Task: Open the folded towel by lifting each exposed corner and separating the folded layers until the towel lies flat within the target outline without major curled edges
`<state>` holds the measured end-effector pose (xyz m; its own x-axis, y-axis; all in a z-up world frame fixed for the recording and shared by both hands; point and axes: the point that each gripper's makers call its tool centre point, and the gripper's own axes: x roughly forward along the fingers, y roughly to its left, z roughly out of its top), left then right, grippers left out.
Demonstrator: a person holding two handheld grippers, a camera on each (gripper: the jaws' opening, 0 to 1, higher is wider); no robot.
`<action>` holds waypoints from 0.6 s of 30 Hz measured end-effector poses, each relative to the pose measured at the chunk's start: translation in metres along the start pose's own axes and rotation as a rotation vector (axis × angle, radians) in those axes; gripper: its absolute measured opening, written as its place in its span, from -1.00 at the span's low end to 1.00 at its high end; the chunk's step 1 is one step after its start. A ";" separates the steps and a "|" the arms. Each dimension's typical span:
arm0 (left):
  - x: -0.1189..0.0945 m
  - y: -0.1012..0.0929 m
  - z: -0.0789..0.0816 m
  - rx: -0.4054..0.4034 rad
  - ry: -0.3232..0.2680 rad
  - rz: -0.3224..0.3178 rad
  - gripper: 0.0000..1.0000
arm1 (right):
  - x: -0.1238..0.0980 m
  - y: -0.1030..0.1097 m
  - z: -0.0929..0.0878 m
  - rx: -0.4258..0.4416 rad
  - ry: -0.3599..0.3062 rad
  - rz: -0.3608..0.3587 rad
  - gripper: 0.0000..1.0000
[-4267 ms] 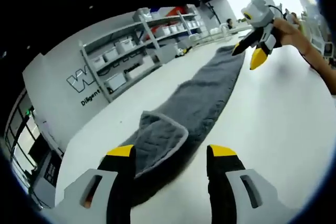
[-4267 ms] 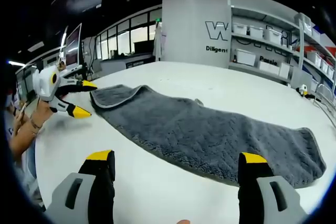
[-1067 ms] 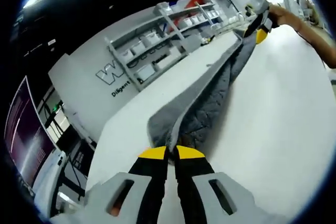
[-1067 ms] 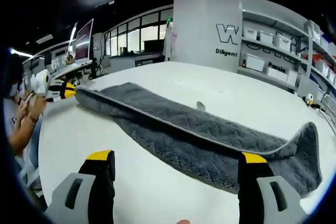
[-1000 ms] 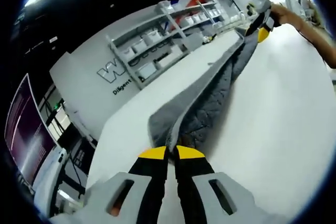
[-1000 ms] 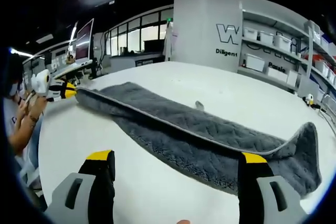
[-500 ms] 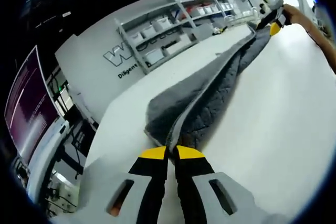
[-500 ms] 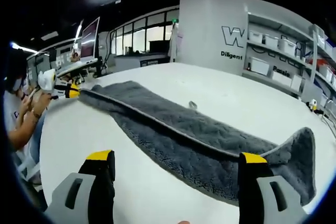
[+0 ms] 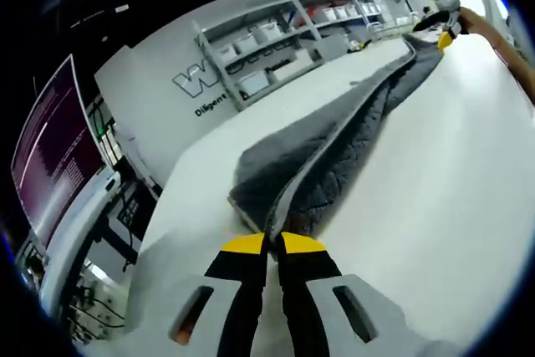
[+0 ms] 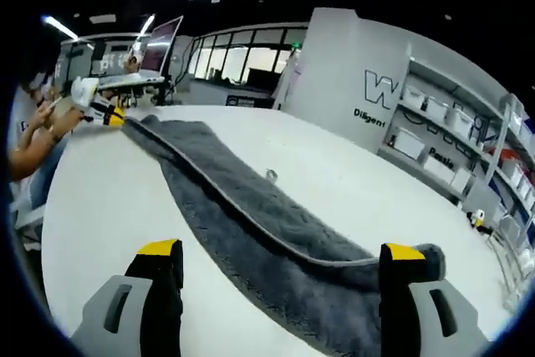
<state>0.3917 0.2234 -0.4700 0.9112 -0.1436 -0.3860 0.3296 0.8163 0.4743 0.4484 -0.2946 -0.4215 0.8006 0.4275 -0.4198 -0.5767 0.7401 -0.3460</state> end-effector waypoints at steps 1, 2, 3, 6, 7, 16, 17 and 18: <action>0.000 0.001 -0.001 -0.002 0.002 0.000 -0.91 | -0.002 -0.006 0.000 -0.020 0.001 -0.013 0.96; 0.000 0.001 -0.002 -0.005 0.004 0.001 -0.91 | -0.004 -0.012 -0.001 -0.031 0.004 -0.020 0.93; 0.000 0.001 -0.003 -0.007 0.004 0.001 -0.91 | -0.005 -0.015 -0.001 -0.033 0.007 -0.023 0.91; -0.001 0.001 -0.005 -0.011 0.005 0.001 -0.91 | -0.012 -0.036 0.000 -0.080 0.015 -0.054 0.91; -0.001 0.001 -0.006 -0.011 0.006 0.001 -0.91 | -0.013 -0.042 0.001 -0.097 0.020 -0.063 0.91; 0.000 0.005 -0.010 -0.010 0.019 0.011 -0.91 | -0.014 -0.088 -0.006 -0.159 0.100 -0.098 0.69; 0.000 0.005 -0.010 -0.011 0.020 0.011 -0.91 | -0.013 -0.091 -0.009 -0.155 0.117 -0.092 0.66; 0.000 0.005 -0.010 -0.011 0.021 0.011 -0.91 | -0.010 -0.095 -0.011 -0.155 0.127 -0.090 0.62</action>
<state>0.3907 0.2334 -0.4758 0.9095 -0.1232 -0.3970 0.3167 0.8240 0.4698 0.4934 -0.3750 -0.3935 0.8289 0.2872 -0.4800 -0.5295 0.6796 -0.5077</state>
